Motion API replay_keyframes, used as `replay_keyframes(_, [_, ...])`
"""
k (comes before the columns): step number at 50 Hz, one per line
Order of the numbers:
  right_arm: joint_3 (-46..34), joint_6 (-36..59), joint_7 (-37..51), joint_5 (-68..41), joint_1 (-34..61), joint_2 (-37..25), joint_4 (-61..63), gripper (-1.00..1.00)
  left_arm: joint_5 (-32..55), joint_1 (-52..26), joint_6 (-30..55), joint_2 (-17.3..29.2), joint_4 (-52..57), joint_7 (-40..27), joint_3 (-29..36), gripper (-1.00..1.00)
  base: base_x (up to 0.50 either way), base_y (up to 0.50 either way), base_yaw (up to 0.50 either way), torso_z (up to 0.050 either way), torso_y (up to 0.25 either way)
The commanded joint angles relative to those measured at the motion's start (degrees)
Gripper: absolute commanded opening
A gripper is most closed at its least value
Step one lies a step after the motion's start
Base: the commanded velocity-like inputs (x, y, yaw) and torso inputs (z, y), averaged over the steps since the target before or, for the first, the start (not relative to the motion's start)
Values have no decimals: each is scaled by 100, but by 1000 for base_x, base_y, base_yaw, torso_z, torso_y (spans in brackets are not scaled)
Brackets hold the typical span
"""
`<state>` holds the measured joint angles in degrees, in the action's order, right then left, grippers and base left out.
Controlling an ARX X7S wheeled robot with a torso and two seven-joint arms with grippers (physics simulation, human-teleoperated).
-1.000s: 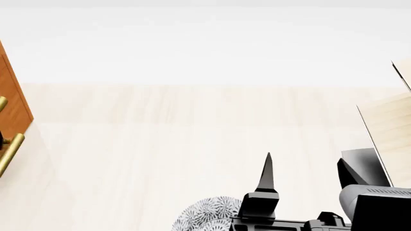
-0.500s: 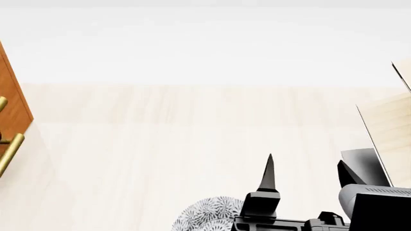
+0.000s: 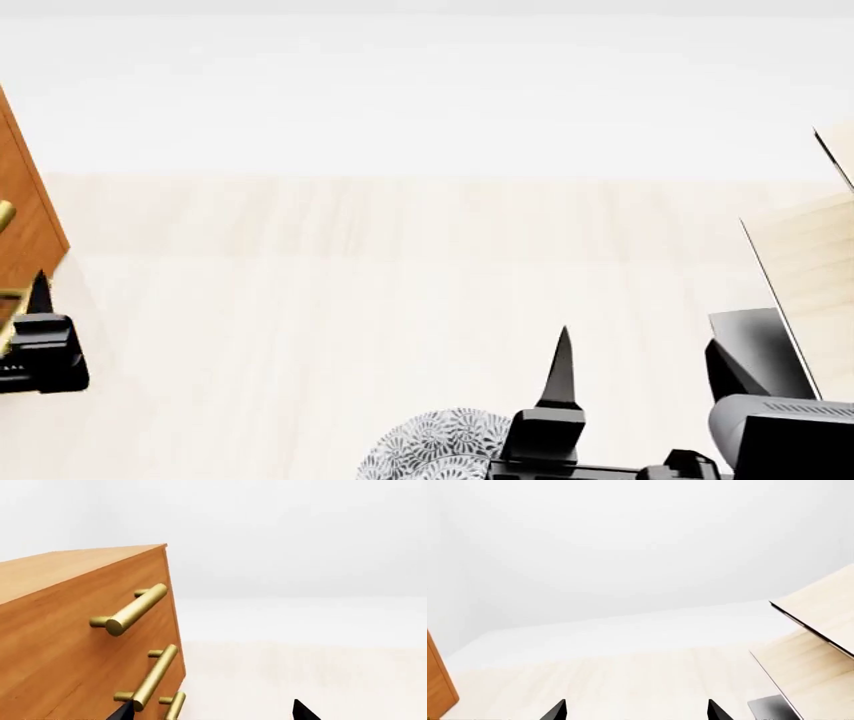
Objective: Close the top drawer of the cabinet and put the bowl on top of it.
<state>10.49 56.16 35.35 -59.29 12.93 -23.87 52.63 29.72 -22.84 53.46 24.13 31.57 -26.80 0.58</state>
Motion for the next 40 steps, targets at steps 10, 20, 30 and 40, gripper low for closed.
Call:
replay_keyframes(10, [-73,-155,-40,75,-154,-41,9,100,693,955,489,104,2012,-99,-124,100,0,0,0,0,0])
replay_keyframes(20, [-119,-297,-140,212,-274,-60,-31,100,728,1004,434,158,2018,-61,-99,100,0,0,0,0,0])
replay_keyframes(30, [-112,-343,-149,177,-357,-105,23,100,1800,240,1403,57,2087,-133,-465,100,0,0,0,0,0])
replay_keyframes(40, [-151,-396,-149,205,-434,-139,64,100,3174,-1397,2864,-273,1274,-389,-436,100,0,0,0,0,0])
